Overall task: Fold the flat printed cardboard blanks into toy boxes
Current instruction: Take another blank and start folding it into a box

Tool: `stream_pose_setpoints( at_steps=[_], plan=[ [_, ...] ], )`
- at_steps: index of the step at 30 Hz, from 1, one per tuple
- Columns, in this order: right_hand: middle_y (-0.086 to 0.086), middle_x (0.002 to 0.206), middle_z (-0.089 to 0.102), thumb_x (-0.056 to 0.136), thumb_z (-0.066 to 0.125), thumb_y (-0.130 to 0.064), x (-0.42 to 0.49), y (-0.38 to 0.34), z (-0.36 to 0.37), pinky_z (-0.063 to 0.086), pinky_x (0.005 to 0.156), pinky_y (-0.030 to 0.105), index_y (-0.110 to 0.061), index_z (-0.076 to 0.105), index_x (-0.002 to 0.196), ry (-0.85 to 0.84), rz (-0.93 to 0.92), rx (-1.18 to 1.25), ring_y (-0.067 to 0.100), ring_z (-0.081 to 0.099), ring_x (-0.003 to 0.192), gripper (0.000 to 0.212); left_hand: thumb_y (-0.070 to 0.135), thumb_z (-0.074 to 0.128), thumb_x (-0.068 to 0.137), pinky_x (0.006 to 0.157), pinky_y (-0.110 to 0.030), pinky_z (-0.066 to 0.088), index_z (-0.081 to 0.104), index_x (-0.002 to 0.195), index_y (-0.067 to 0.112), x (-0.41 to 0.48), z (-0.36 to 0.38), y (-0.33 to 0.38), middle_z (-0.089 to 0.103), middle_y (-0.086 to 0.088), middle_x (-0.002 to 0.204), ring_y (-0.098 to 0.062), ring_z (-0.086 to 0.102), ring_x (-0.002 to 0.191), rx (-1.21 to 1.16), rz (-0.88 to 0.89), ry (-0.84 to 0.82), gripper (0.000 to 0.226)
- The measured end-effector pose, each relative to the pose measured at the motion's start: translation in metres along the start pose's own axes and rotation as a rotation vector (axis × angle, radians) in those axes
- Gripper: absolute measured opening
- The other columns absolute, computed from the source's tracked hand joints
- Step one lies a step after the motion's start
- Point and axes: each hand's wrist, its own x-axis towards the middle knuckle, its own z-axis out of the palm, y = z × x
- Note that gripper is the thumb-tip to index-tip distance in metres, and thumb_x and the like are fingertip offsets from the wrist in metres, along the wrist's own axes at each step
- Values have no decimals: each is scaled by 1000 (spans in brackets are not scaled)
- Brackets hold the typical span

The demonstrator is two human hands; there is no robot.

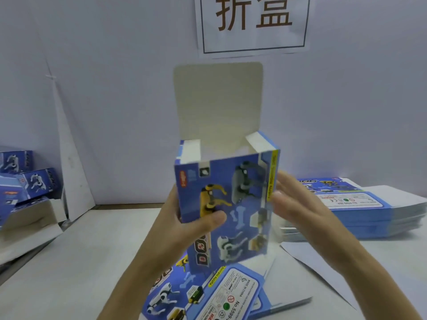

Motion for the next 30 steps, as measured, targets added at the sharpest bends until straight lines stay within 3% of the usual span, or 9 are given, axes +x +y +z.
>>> stream_pose_setpoints(
  at_steps=[4, 8, 11, 14, 18, 21, 23, 26, 30],
  plan=[
    [-19, 125, 61, 65, 71, -57, 2, 7, 6, 55, 84, 24, -46, 49, 131, 160, 16, -115, 3, 58, 116, 71, 68, 75, 47, 67, -14, 54, 61, 95, 61, -1, 2, 2, 71, 18, 105, -6, 70, 94, -153, -94, -37, 50],
    [-43, 100, 61, 71, 64, -50, 3, 8, 13, 46, 64, 1, -62, 40, 122, 69, 73, 48, -25, 56, 91, 57, 77, 80, 31, 69, -25, 57, 57, 119, 33, -4, -1, -1, 74, 4, 105, -19, 71, 95, -269, -171, -76, 101],
    [-18, 89, 73, 81, 58, -48, 3, 6, 14, 52, 61, 13, -44, 70, 99, 91, 52, 192, 0, 70, 78, 22, 76, 79, 42, 73, -27, 57, 51, 126, 20, -3, -2, -2, 72, -1, 109, -21, 70, 98, -307, -140, -137, 104],
    [-2, 80, 75, 77, 60, -49, 1, 6, 11, 53, 57, 18, -33, 74, 81, 131, 89, 246, 10, 71, 70, 22, 71, 82, 45, 71, -30, 57, 54, 125, 17, 0, -2, -2, 71, -10, 110, -29, 70, 95, -302, -144, -116, 100],
    [10, 86, 76, 79, 68, -42, 1, 8, 4, 53, 60, 28, -21, 75, 86, 117, 126, 232, 26, 71, 71, 24, 62, 89, 33, 67, -35, 60, 61, 115, 17, 5, -3, -4, 74, -8, 101, -29, 72, 88, -239, -154, 53, 98],
    [9, 84, 76, 78, 65, -41, 3, 11, -1, 54, 56, 26, -11, 71, 87, 189, 147, 186, 24, 72, 71, 31, 42, 86, 41, 66, -40, 61, 63, 107, 19, 8, -5, -9, 76, -3, 93, -26, 73, 81, -200, -180, 212, 74],
    [9, 84, 76, 73, 64, -44, 4, 12, -2, 54, 61, 30, -12, 70, 88, 211, 140, 171, 28, 71, 73, 36, 37, 92, 41, 68, -40, 61, 63, 107, 19, 8, -7, -9, 75, -5, 97, -27, 73, 84, -234, -189, 185, 74],
    [12, 92, 75, 66, 81, -49, 4, 11, -4, 53, 76, 53, -21, 72, 87, 177, 138, 169, 41, 69, 81, 36, 57, 91, 35, 68, -35, 60, 67, 104, 23, 5, -6, -3, 74, -7, 104, -28, 72, 91, -277, -177, 14, 80],
    [12, 88, 75, 70, 79, -39, 3, 12, -3, 57, 55, 34, -13, 66, 99, 174, 175, 208, 31, 73, 74, 41, 49, 92, 36, 59, -26, 58, 66, 101, 22, 5, 4, -1, 76, -2, 94, -23, 74, 81, -214, -152, 109, 74]
  ],
)
